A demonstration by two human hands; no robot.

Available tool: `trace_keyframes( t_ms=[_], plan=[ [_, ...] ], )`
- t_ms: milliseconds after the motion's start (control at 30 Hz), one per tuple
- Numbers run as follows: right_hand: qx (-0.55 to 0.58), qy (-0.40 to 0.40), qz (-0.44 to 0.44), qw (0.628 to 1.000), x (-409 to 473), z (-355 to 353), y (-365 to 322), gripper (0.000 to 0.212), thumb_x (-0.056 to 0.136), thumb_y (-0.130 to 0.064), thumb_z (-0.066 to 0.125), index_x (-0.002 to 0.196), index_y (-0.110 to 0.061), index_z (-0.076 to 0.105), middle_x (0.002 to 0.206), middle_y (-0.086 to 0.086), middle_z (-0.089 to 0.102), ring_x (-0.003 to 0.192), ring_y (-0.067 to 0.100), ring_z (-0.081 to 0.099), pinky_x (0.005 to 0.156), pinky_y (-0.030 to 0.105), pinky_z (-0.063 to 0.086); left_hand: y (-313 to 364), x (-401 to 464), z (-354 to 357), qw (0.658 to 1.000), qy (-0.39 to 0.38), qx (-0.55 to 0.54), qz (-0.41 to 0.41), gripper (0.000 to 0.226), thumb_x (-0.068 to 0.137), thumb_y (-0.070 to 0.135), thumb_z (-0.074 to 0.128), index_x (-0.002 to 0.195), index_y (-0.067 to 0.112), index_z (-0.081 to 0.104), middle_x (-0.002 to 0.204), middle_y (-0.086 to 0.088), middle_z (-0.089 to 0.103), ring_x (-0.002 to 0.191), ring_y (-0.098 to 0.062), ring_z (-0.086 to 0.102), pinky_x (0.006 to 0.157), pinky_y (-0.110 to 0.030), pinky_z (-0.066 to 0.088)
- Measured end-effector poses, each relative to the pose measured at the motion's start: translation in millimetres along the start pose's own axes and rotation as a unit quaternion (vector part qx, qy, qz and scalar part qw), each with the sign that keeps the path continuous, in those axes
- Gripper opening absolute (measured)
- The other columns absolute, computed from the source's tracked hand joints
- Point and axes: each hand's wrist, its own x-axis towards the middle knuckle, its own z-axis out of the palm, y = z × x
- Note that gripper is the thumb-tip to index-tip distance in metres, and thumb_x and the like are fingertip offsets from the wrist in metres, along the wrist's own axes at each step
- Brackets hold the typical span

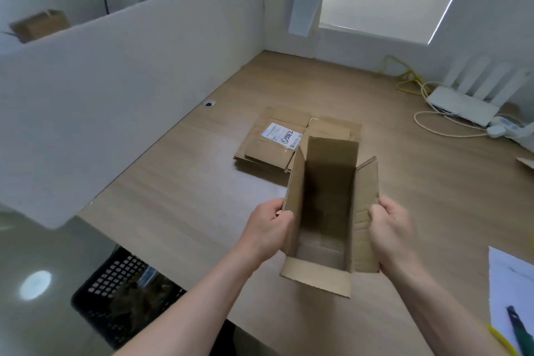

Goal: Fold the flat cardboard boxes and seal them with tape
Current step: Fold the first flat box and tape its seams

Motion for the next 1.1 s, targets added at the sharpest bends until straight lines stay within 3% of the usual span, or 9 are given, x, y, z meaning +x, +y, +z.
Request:
trace_keyframes(
  t_ms=[100,233,300,400,500,700,800,1000,1100],
  plan=[
    [0.020,-0.014,-0.033,0.999,19,24,-37,0.028,0.091,-0.016,0.040,0.078,-0.010,0.063,0.074,0.009,0.065,0.072,0.030,0.059,0.059,0.042,0.048,5,18,-36,0.999,0.002,-0.040,0.020,0.029,0.082,0.021,0.053,0.104,0.029,0.071,0.086,0.016,0.067,0.076,-0.006,0.064,0.059,-0.016,0.047],
    [0.044,0.010,-0.053,0.998,58,78,-80,0.026,0.091,-0.009,0.040,0.077,-0.005,0.062,0.073,0.013,0.064,0.072,0.033,0.058,0.059,0.035,0.043,8,58,-90,1.000,0.000,-0.022,-0.002,0.070,0.071,0.030,0.058,0.140,0.031,0.049,0.124,0.006,0.058,0.108,-0.020,0.060,0.069,-0.022,0.053],
    [0.054,0.011,-0.046,0.997,81,111,-101,0.026,0.091,-0.011,0.039,0.079,-0.003,0.060,0.076,0.019,0.063,0.073,0.037,0.057,0.060,0.037,0.043,9,84,-122,1.000,0.015,-0.007,-0.003,0.062,0.072,0.031,0.058,0.134,0.028,0.052,0.119,0.003,0.058,0.105,-0.021,0.059,0.066,-0.026,0.051],
    [0.086,0.010,-0.022,0.996,119,167,-133,0.023,0.090,-0.009,0.038,0.085,0.007,0.053,0.074,0.022,0.052,0.069,0.033,0.048,0.060,0.040,0.038,8,131,-173,0.998,0.057,-0.026,0.000,0.014,0.085,0.024,0.056,0.097,0.019,0.062,0.081,0.003,0.053,0.073,-0.017,0.054,0.056,-0.029,0.052],
    [0.111,0.006,-0.006,0.994,152,226,-161,0.022,0.093,-0.007,0.040,0.093,0.011,0.053,0.078,0.018,0.052,0.071,0.028,0.047,0.061,0.041,0.038,2,184,-222,0.991,0.119,-0.052,-0.019,0.026,0.094,0.027,0.053,0.073,0.011,0.052,0.069,-0.003,0.043,0.066,-0.022,0.042,0.060,-0.038,0.042],
    [0.081,-0.056,0.027,0.995,196,317,-195,0.017,0.088,-0.005,0.056,0.102,-0.007,0.065,0.082,0.008,0.062,0.069,0.026,0.055,0.056,0.039,0.051,-13,275,-293,0.981,0.182,-0.051,-0.032,0.030,0.098,0.032,0.051,0.073,0.015,0.045,0.068,-0.005,0.035,0.066,-0.020,0.034,0.063,-0.036,0.029],
    [0.051,-0.092,0.059,0.993,215,350,-200,0.021,0.079,0.001,0.054,0.097,-0.004,0.064,0.079,0.018,0.062,0.068,0.029,0.059,0.063,0.043,0.058,-20,312,-315,0.978,0.188,-0.075,-0.056,0.030,0.097,0.033,0.051,0.079,0.008,0.052,0.072,-0.007,0.038,0.068,-0.021,0.037,0.065,-0.036,0.035],
    [0.070,-0.080,0.095,0.990,261,401,-204,0.019,0.088,-0.001,0.050,0.103,0.008,0.056,0.107,0.031,0.061,0.080,0.029,0.066,0.073,0.057,0.059,-23,378,-346,0.966,0.210,-0.118,-0.093,0.028,0.096,0.024,0.054,0.071,0.012,0.049,0.072,-0.006,0.040,0.073,-0.024,0.040,0.071,-0.035,0.041],
    [0.117,-0.094,0.108,0.983,284,425,-208,0.016,0.094,-0.002,0.049,0.091,-0.013,0.060,0.103,0.016,0.063,0.099,0.036,0.063,0.077,0.049,0.061,-25,405,-353,0.956,0.242,-0.130,-0.103,0.027,0.097,0.023,0.054,0.071,0.013,0.053,0.067,-0.001,0.041,0.069,-0.022,0.039,0.069,-0.032,0.039]
  ],
)
